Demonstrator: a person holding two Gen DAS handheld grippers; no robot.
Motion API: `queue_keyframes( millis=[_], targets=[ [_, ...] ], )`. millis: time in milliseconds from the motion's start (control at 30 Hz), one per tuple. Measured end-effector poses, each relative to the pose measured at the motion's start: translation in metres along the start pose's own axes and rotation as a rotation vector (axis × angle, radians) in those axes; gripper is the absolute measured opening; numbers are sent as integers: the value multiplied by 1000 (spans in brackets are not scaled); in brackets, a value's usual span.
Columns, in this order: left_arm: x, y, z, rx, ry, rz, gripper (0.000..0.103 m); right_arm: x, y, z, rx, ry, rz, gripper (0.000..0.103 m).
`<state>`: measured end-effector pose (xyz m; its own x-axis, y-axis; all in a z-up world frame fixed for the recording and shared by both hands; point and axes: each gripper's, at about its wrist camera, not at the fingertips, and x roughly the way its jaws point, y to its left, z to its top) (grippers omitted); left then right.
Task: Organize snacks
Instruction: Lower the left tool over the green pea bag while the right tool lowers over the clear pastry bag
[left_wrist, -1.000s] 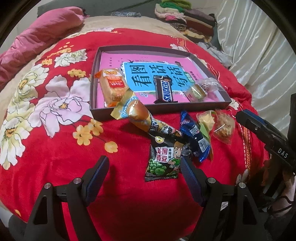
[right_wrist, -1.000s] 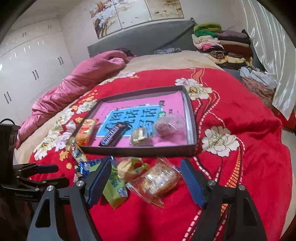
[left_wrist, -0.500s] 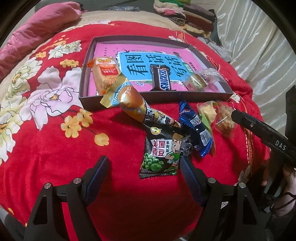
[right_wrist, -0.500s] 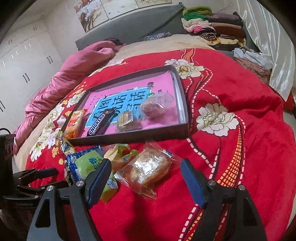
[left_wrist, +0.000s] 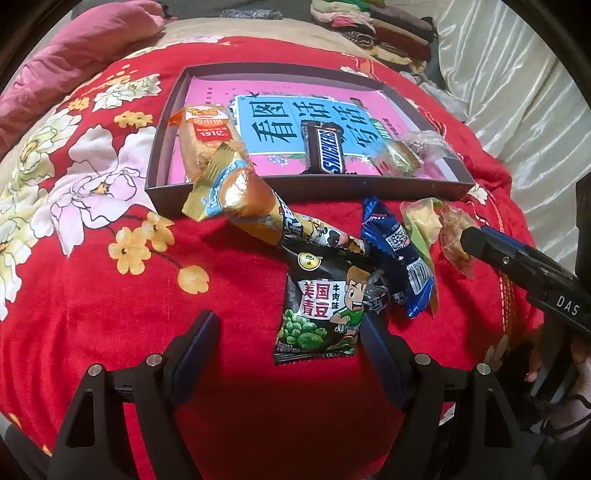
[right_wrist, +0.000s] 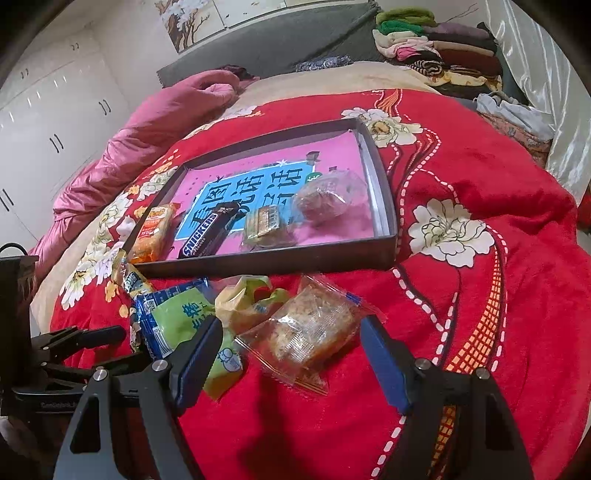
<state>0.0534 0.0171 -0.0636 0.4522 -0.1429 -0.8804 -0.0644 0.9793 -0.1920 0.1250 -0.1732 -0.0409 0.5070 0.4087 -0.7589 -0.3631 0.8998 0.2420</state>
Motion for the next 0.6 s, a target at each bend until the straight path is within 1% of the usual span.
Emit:
queue_keyframes(
  millis=[133, 333, 600],
  targets=[
    [0, 2, 0, -7, -2, 6, 80, 2, -3, 1, 15, 3, 2, 77],
    [-2, 9, 0, -27, -7, -3, 80, 9, -9, 0, 40, 22, -6, 77],
    [-2, 10, 0, -39, -13, -9, 80, 15, -11, 2, 45, 29, 8, 67]
  ],
)
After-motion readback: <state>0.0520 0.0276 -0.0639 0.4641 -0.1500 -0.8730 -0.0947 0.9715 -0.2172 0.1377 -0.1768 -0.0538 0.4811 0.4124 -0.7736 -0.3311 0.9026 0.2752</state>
